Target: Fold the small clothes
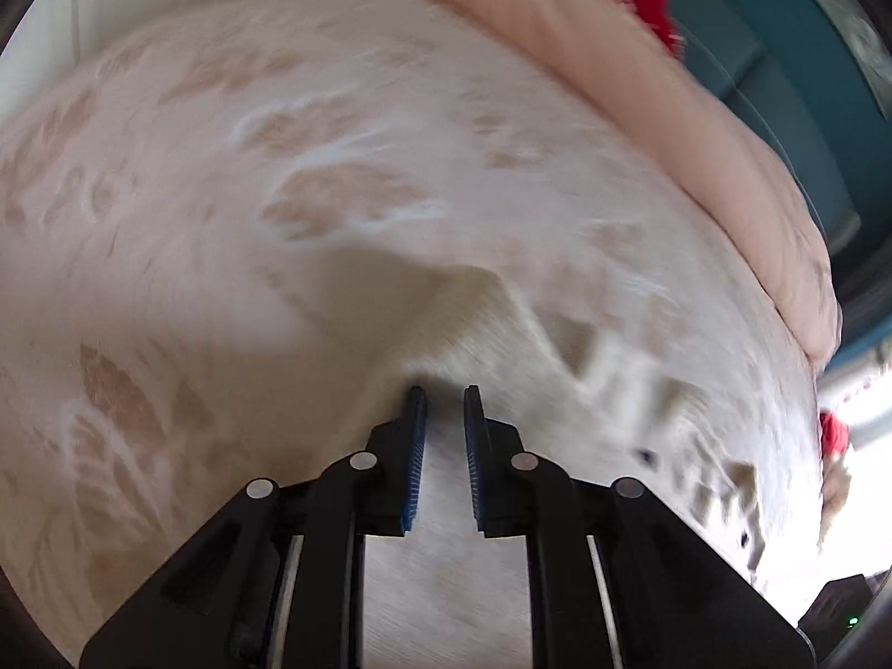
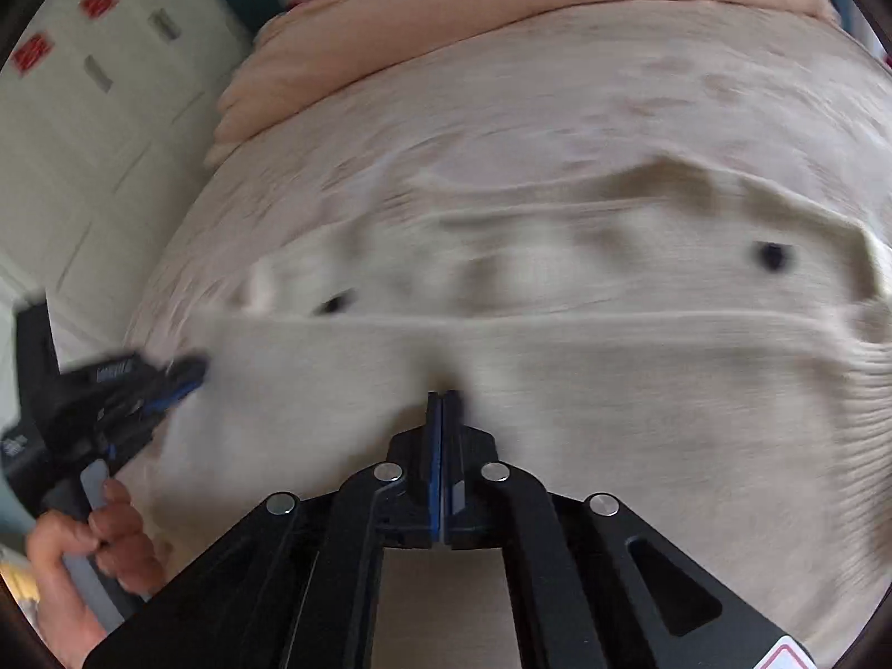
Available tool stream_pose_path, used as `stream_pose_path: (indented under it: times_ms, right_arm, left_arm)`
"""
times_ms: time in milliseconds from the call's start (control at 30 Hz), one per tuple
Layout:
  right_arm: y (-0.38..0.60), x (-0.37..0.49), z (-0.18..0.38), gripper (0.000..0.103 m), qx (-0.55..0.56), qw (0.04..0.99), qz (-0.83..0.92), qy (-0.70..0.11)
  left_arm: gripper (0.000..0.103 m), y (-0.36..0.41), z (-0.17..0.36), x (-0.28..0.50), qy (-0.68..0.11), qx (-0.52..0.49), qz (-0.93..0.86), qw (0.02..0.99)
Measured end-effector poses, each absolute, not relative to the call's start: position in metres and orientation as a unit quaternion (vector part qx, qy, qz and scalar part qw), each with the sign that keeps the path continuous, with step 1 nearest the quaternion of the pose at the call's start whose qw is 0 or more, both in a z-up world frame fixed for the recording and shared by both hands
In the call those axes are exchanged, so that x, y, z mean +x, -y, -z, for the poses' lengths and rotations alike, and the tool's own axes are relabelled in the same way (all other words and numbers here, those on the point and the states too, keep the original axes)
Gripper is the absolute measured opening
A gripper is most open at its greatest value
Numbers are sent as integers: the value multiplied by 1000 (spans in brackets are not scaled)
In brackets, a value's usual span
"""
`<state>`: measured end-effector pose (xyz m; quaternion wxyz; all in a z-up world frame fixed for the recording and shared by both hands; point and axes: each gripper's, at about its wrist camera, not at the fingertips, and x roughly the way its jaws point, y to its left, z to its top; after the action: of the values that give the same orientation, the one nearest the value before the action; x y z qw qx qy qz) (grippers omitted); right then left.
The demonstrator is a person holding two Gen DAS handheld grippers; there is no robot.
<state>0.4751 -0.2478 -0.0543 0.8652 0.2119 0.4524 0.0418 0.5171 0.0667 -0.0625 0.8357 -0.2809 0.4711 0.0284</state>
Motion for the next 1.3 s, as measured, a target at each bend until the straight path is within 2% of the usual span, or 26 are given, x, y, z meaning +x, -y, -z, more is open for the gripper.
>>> stream_pose_path:
  times_ms: [100, 200, 267, 300, 333, 367, 433, 467, 500, 533, 633, 767, 833, 967, 1067, 1200, 1300]
  right_arm:
    - [348, 447, 65, 0, 311, 856, 23, -413]
    - [392, 427, 74, 0, 370, 843, 21, -390]
    - [381, 420, 55, 2, 318, 857, 39, -405]
    - [375, 412, 43, 12, 292, 863, 51, -408]
    - [366, 398, 28, 12, 267, 875, 47, -401]
    - [363, 382, 21, 14, 248, 883, 46, -395]
    - [360, 340, 10, 27, 206, 893, 57, -396]
    - [361, 311, 7, 40, 193, 894, 68, -399]
    - [367, 288, 6, 46, 191, 892, 77, -403]
    - [369, 262, 7, 47, 190, 888, 90, -409]
    - [382, 175, 19, 50, 202, 866, 123, -440]
    - [388, 98, 49, 51, 261, 830, 122, -476]
    - [378, 79, 58, 51, 290, 820, 107, -482]
    - [358, 62, 67, 52, 319, 815, 70, -478]
    - [340, 65, 72, 59, 316, 818, 56, -477]
    - [336, 65, 79, 62, 329, 817, 57, -470]
    - [341, 63, 81, 63, 348, 814, 57, -460]
  left_arm:
    - [8, -86, 75, 514, -453, -314, -1, 835]
    - [8, -80, 76, 509, -443, -298, -1, 845]
    - [8, -79, 69, 502, -445, -306, -4, 841]
    - [8, -80, 63, 495, -448, -314, -2, 838]
    - [10, -83, 55, 486, -450, -316, 1, 836]
    - [14, -87, 45, 471, -450, -310, 7, 838]
    - [35, -97, 30, 435, -446, -292, 22, 846]
    - [42, -106, 24, 408, -445, -277, 29, 851]
    - [51, -115, 22, 381, -449, -262, 35, 854]
    - [55, -123, 22, 361, -455, -252, 39, 853]
    - [56, -150, 35, 289, -491, -234, 43, 838]
    - [60, -174, 53, 202, -515, -279, 52, 809]
    - [77, -170, 49, 175, -510, -280, 58, 811]
    - [83, -159, 53, 152, -520, -309, 59, 794]
    - [86, -149, 54, 143, -509, -296, 52, 807]
    - [94, -140, 57, 146, -505, -286, 42, 813]
    - [95, -138, 58, 151, -507, -287, 39, 812]
